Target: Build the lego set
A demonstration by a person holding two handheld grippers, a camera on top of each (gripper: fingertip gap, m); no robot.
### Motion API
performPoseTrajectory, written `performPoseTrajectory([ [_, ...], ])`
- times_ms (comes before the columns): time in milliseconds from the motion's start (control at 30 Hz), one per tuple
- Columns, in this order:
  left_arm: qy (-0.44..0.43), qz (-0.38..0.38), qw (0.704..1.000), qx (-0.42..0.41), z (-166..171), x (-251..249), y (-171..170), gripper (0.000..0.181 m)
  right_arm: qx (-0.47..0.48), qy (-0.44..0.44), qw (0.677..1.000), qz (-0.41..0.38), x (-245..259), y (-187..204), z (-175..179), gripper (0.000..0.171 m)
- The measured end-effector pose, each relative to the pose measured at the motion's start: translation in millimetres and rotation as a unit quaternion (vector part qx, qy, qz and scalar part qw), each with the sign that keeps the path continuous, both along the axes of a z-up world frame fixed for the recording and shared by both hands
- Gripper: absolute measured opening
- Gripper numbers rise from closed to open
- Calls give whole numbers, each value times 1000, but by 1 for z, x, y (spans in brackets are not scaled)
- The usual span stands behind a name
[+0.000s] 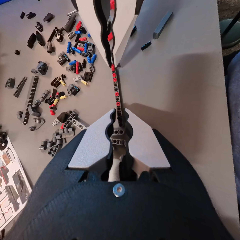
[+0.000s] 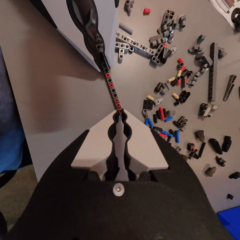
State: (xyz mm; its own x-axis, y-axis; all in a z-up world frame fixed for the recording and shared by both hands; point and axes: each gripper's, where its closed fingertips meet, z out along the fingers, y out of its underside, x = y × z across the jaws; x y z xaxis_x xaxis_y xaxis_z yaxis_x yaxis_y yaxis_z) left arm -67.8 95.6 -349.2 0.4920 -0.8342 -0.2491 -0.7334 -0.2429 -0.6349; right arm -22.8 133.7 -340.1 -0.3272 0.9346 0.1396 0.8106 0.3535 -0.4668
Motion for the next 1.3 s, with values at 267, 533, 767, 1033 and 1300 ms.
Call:
performPoseTrajectory([
  [267, -1, -2, 1000, -4, -3, 0, 1, 6, 7, -34, 999, 11, 0, 0, -3, 1],
  [533, -2, -2, 1000, -4, -3, 0, 2, 6, -48, -41, 998, -1, 1, 0, -3, 1],
  [767, -8, -5, 1000, -9, -3, 0, 2, 6, -75, -47, 996, -4, 4, 1, -3, 1],
  [1033, -8, -5, 1000, -11, -3, 1, 2, 6, -65, -69, 995, 12, 4, 1, -4, 1],
  [1300, -9, -7, 1000, -11, -3, 0, 2, 6, -47, -77, 996, 20, 3, 0, -3, 1],
])
